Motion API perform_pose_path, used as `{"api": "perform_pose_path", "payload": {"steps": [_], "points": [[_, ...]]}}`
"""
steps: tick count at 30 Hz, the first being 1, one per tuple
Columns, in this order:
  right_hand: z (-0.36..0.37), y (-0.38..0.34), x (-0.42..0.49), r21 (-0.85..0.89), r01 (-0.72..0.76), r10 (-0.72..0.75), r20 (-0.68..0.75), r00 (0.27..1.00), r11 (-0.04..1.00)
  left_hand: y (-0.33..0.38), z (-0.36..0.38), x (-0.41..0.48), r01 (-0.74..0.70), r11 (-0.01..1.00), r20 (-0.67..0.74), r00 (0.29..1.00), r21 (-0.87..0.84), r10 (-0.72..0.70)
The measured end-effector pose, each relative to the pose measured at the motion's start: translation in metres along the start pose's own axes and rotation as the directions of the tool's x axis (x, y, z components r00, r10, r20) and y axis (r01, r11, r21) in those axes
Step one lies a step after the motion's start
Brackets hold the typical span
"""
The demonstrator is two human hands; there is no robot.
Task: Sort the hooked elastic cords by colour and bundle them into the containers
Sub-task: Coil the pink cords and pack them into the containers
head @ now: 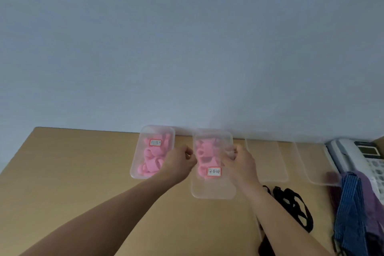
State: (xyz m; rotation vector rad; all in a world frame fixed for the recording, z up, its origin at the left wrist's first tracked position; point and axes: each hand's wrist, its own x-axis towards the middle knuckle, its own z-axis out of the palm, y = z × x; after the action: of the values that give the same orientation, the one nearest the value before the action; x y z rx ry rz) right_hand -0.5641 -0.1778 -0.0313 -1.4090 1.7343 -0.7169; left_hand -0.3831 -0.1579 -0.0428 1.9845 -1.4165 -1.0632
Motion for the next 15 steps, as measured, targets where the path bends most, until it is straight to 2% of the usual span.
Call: {"api": "perform_pose_path", "payload": {"steps": [8, 11, 15], "points": [[0.014, 0.005, 0.062, -0.076, -0.011, 0.018, 0.098, 0.995, 0.997, 0.008, 0.014, 0.033, 0.101, 0.981, -0.083, 0.993, 0.164, -0.088], [0.013, 0.01, 0.074, -0.084, -0.007, 0.014, 0.091, 0.996, 0.996, 0.009, 0.021, 0.041, 0.118, 0.981, -0.075, 0.991, 0.154, -0.107], [0.013, 0.018, 0.082, -0.142, -0.015, 0.025, 0.065, 0.998, 0.99, 0.007, 0.027, 0.044, 0.144, 0.988, -0.08, 0.987, 0.058, -0.139]]}}
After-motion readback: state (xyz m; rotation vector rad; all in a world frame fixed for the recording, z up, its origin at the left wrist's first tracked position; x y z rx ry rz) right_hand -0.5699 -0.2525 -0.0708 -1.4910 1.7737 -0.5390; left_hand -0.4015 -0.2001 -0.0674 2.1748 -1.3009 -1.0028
